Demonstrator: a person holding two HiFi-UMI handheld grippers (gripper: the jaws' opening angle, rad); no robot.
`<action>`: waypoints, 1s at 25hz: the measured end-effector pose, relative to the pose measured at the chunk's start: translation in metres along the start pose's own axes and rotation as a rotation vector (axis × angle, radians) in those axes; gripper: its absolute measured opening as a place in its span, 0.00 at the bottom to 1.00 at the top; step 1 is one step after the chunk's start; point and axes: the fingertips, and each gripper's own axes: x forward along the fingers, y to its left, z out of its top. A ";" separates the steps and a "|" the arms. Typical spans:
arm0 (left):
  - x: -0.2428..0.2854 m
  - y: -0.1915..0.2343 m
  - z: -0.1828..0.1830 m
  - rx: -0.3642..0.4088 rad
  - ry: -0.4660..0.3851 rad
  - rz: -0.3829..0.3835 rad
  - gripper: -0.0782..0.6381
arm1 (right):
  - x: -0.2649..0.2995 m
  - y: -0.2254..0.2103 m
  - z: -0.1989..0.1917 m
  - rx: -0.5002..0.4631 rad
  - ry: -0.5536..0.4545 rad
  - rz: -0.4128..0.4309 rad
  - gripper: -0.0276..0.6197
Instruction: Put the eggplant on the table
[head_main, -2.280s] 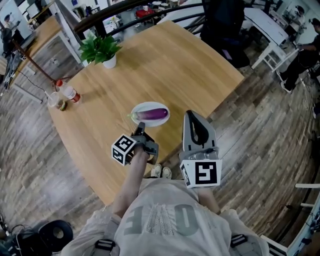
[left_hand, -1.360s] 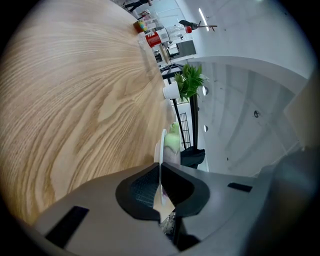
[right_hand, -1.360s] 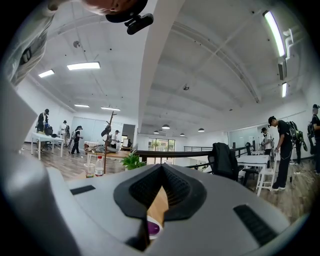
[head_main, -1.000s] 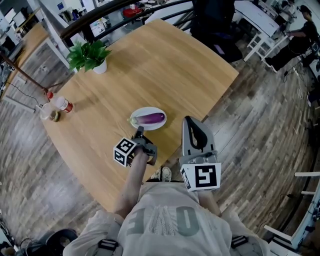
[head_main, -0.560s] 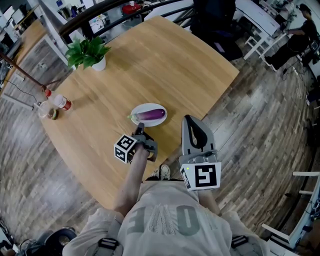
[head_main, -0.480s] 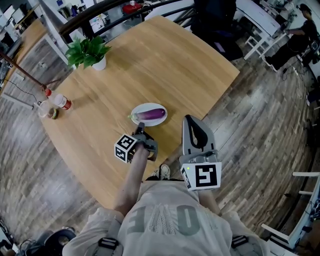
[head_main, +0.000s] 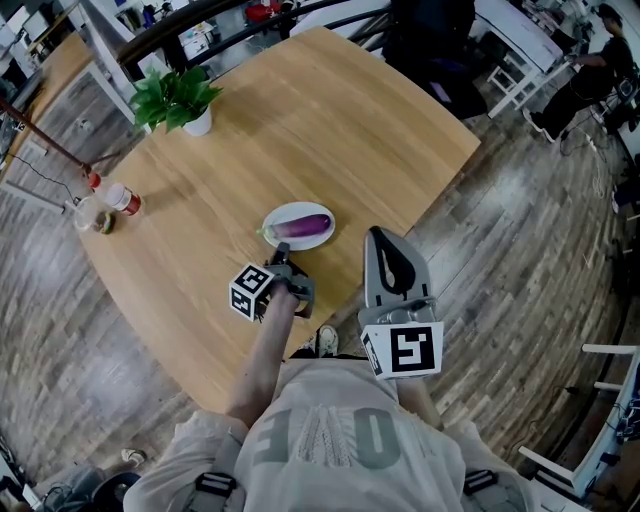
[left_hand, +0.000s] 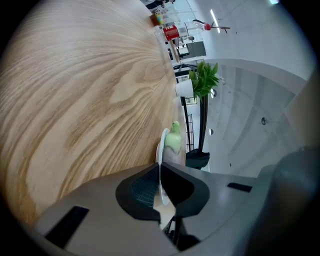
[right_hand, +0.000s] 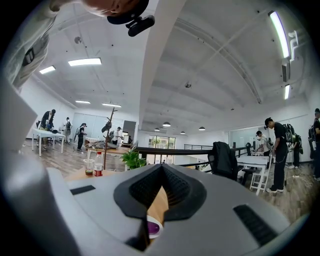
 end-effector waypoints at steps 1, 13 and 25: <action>0.000 0.002 0.000 -0.002 0.003 0.005 0.13 | 0.001 0.001 0.000 -0.001 0.001 0.002 0.07; 0.004 0.007 -0.001 -0.029 -0.006 0.037 0.13 | 0.001 0.000 -0.001 0.005 0.003 0.003 0.07; 0.005 0.004 0.004 -0.036 -0.021 0.046 0.16 | -0.001 -0.001 -0.003 0.010 0.001 -0.005 0.07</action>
